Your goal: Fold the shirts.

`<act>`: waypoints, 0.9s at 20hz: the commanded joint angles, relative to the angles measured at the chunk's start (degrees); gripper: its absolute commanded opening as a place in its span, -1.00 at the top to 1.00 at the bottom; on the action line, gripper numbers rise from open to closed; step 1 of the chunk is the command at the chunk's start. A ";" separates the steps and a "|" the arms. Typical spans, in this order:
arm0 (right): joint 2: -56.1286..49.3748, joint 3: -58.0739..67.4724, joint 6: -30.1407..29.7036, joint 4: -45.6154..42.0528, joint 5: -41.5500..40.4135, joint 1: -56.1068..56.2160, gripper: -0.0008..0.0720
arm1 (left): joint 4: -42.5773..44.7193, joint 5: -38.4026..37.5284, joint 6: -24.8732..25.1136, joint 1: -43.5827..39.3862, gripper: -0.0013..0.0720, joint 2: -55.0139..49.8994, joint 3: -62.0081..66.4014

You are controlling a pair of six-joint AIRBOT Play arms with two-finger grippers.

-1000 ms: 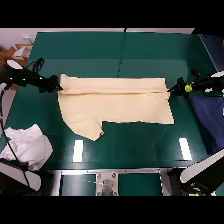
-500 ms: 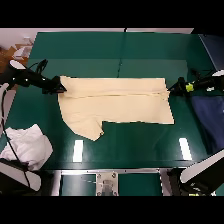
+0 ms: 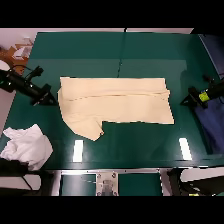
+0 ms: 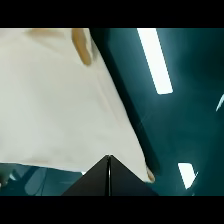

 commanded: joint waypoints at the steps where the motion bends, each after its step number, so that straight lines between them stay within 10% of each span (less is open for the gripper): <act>1: 15.93 -20.33 1.01 -1.33 -8.57 -1.90 0.94 | 2.73 7.56 -0.66 0.11 0.90 17.16 -17.77; 2: 20.96 -26.36 1.16 0.37 -12.09 -2.25 0.94 | 2.73 11.08 -1.01 0.11 0.89 22.10 -22.93; 3: 25.66 -32.17 1.20 2.25 -15.08 -2.23 0.94 | 2.73 14.56 -1.01 0.11 0.35 26.51 -28.04; 4: 29.11 -36.85 1.27 4.55 -17.31 -2.19 0.93 | 2.62 17.42 -2.62 0.09 -0.77 29.68 -32.41; 5: 31.74 -41.22 1.38 7.34 -19.56 -2.19 0.75 | 1.88 20.15 -4.15 0.09 -0.98 31.95 -36.79; 7: 33.00 -47.25 1.25 14.51 -24.63 -2.12 0.16 | -2.62 24.50 -3.93 -0.79 -0.98 32.70 -43.76; 18: 28.26 -53.79 -0.57 30.51 -52.11 11.82 -0.08 | -22.88 61.90 -4.39 -21.16 -0.97 30.05 -55.95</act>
